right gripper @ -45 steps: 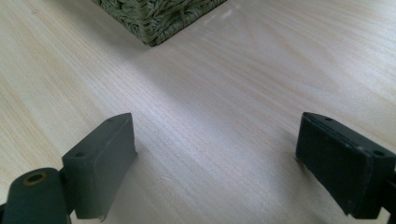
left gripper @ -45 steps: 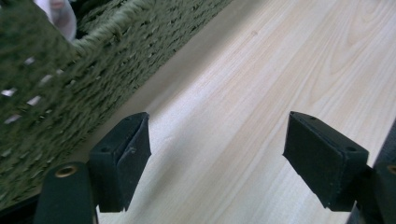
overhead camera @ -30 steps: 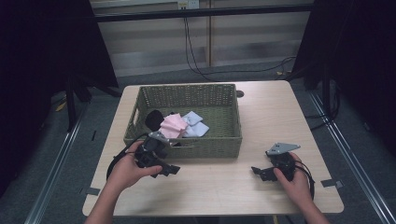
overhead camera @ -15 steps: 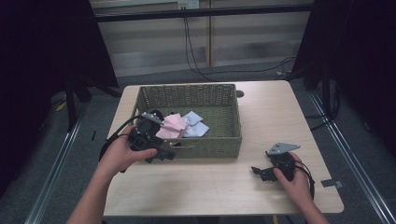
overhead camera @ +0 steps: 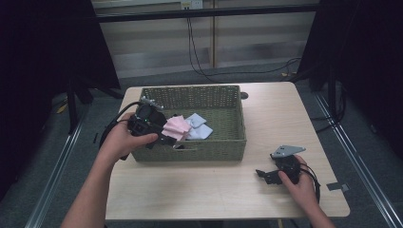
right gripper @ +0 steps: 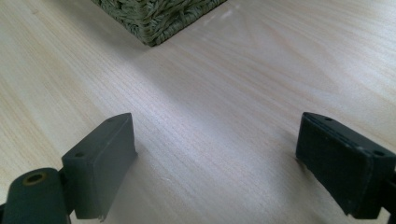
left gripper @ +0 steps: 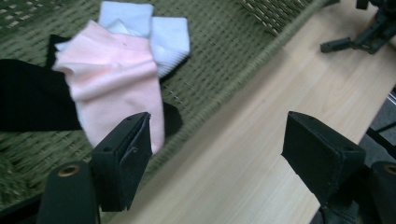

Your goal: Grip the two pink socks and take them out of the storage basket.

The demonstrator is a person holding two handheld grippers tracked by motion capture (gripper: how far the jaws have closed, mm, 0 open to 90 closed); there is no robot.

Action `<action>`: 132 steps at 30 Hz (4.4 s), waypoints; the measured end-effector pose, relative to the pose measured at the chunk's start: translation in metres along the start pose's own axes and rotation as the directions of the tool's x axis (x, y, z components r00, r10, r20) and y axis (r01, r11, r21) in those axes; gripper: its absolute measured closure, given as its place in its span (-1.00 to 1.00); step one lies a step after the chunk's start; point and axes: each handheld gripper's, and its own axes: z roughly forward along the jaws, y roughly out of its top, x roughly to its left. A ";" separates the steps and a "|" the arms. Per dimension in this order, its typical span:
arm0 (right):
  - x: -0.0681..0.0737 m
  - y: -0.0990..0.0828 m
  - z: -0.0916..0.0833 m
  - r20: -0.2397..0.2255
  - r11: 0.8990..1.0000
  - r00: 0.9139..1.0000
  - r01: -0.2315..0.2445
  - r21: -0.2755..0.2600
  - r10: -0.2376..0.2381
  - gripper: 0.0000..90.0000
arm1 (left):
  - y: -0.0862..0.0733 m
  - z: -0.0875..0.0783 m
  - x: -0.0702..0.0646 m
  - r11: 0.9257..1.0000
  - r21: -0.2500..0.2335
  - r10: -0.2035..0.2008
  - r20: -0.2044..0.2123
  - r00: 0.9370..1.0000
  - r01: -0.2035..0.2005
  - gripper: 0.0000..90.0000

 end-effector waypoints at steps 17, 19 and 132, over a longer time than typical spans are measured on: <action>0.000 0.000 0.000 0.000 1.000 1.000 0.001 0.001 -0.001 -0.75 | 0.015 0.026 0.043 0.994 -0.002 -0.106 -0.106 0.989 0.107 -0.46; 0.000 0.000 0.000 0.000 1.000 1.000 0.000 0.001 0.000 -0.75 | 0.016 0.030 0.049 0.992 -0.006 -0.127 -0.116 0.985 0.127 -0.46; -0.001 0.002 0.002 -0.001 1.000 1.000 0.001 -0.002 -0.001 -0.75 | 0.086 -0.081 0.025 0.991 0.109 -0.076 0.041 0.996 0.071 0.98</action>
